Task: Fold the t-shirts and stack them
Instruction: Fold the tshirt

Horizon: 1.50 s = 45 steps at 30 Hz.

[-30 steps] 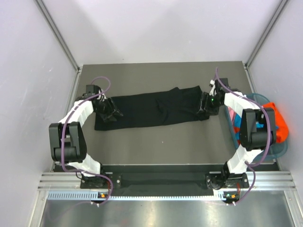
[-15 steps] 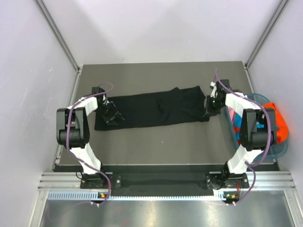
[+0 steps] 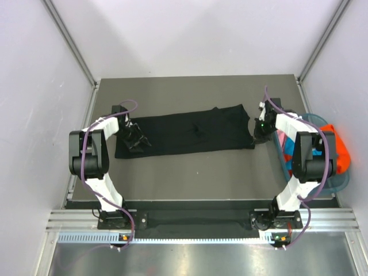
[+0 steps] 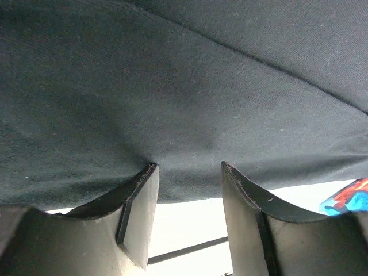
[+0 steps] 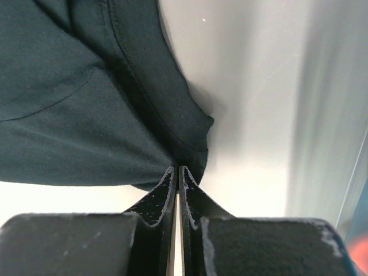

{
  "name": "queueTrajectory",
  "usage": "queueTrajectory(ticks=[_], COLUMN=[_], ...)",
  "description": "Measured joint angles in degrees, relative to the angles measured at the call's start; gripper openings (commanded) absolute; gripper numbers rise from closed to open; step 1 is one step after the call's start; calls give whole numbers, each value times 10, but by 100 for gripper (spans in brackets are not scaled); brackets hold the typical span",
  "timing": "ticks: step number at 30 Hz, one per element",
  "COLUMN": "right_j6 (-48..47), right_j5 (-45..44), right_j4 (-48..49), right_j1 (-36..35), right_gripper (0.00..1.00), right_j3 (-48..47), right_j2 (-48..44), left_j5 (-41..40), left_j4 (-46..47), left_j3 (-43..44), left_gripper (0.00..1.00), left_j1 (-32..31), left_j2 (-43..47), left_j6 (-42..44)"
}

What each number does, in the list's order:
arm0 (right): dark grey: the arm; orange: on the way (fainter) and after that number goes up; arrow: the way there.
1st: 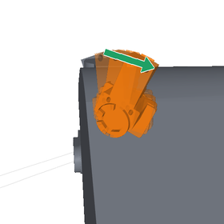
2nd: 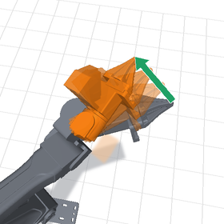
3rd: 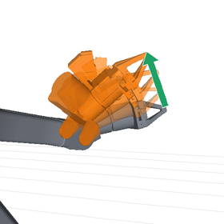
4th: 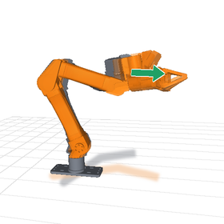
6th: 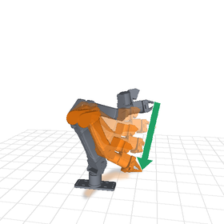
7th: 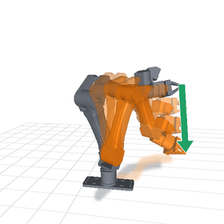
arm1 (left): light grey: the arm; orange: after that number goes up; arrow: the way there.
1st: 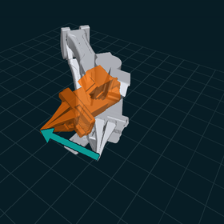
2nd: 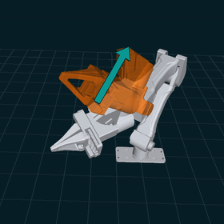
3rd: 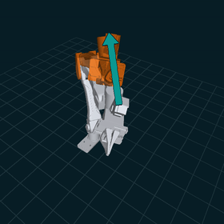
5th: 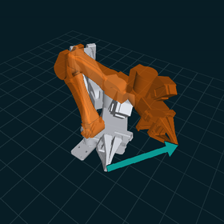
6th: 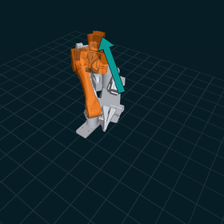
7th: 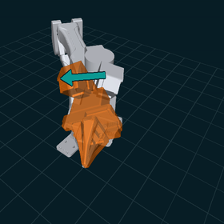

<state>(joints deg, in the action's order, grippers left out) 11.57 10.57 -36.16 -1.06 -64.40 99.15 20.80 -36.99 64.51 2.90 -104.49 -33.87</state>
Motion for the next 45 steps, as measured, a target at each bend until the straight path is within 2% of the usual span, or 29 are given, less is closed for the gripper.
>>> queueTrajectory(ticks=[1, 3, 4, 6, 7, 10, 16, 23, 26, 33, 45], right_j6=[0, 0, 0, 0, -1, -5, -11, -25, -25, -36, -48], right_j5=[0, 0, 0, -8, -15, -36, -41, -9, -1, 2, 17], right_j4=[-1, -2, -3, -10, -21, -35, -1, 78, 85, 88, 94], right_j1=[0, 0, 0, -1, -5, -19, -91, -146, -152, -153, -155], right_gripper=[1, 9, 22, 33, 43, 52, 50, 37, 37, 39, 36], right_j3=[0, 0, -1, -3, -10, -51, -193, -360, -407, -463, -472], right_j2=[2, 8, 13, 18, 19, 19, 46, 190, 250, 318, 351], left_j5=[0, 1, 0, -1, -1, -9, -18, 14, 25, 32, 39], left_j4=[0, -1, -2, -3, -3, -3, 2, 13, 14, 12, 7], left_j3=[0, 1, 2, 3, 3, 3, 3, -2, -14, -31, -35], left_gripper=[53, 54, 54, 56, 57, 58, 57, 56, 56, 56, 56], left_j1=[0, 0, 0, -1, -2, -8, -36, -81, -83, -83, -83], left_j2=[0, 0, 0, 0, 1, 8, 28, 86, 123, 155, 155], left_j6=[-1, 0, 0, 2, 4, 14, 25, 14, 8, 3, 3])
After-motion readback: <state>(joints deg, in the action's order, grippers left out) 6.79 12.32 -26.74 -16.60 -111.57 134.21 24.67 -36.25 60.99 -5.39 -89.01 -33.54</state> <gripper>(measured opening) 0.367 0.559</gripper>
